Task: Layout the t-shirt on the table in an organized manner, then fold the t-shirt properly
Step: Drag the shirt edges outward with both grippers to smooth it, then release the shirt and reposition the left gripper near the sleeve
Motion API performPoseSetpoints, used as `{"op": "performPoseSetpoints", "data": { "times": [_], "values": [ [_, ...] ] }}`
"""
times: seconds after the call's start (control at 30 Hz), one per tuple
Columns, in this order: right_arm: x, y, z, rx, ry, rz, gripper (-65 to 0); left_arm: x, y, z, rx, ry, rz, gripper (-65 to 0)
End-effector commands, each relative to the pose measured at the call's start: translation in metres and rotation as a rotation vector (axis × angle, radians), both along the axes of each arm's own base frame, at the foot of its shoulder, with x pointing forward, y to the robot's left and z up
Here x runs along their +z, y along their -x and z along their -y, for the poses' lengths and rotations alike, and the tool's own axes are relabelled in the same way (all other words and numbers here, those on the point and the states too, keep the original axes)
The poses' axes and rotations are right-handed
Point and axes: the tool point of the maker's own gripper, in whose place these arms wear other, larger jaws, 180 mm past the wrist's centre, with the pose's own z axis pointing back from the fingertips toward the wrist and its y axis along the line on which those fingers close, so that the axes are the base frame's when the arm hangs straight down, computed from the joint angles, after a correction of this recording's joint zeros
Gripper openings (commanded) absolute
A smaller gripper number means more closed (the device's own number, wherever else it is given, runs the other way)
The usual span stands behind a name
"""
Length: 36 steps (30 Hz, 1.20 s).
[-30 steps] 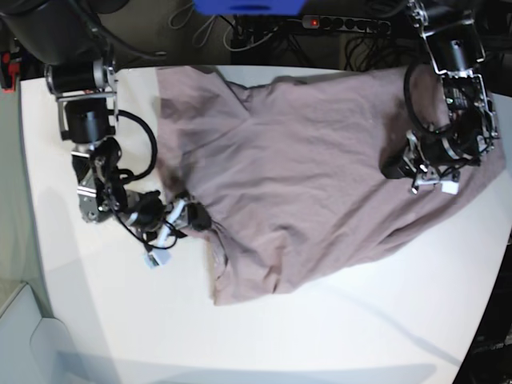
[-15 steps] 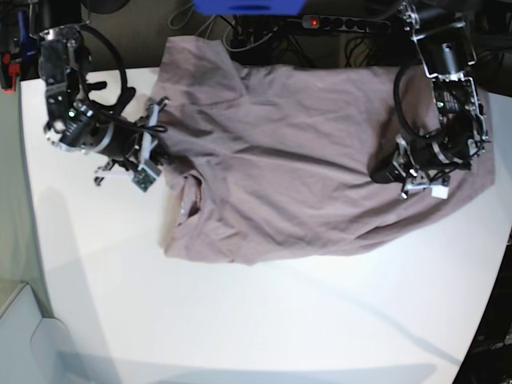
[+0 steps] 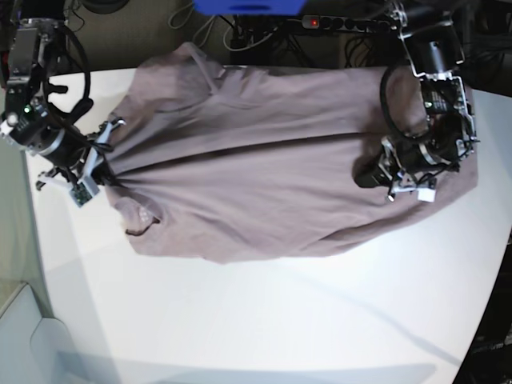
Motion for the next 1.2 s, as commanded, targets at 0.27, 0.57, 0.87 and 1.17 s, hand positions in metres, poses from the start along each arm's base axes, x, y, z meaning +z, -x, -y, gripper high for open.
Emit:
{"op": "performPoseSetpoints", "data": {
  "times": [0.27,0.57,0.87,1.17],
  "values": [
    [-0.009,0.001,0.033,-0.034,0.079,-0.068,-39.7,0.052,-0.027,0.001,-0.016,-0.038,0.168,-65.0],
    [0.017,-0.013,0.037,-0.089,0.051,0.024,-24.9,0.088,-0.049,-0.01,-0.005,-0.092,0.276,-65.0],
    [0.021,-0.019,-0.056,0.056,-0.089,0.065,-24.9,0.078,-0.069,-0.07,0.075,-0.099,0.192,-59.0],
    [0.015,-0.016,-0.087,0.113,-0.134,0.045,-24.9,0.096,-0.089,-0.07,-0.019,-0.209,0.216,-21.1]
  ]
}}
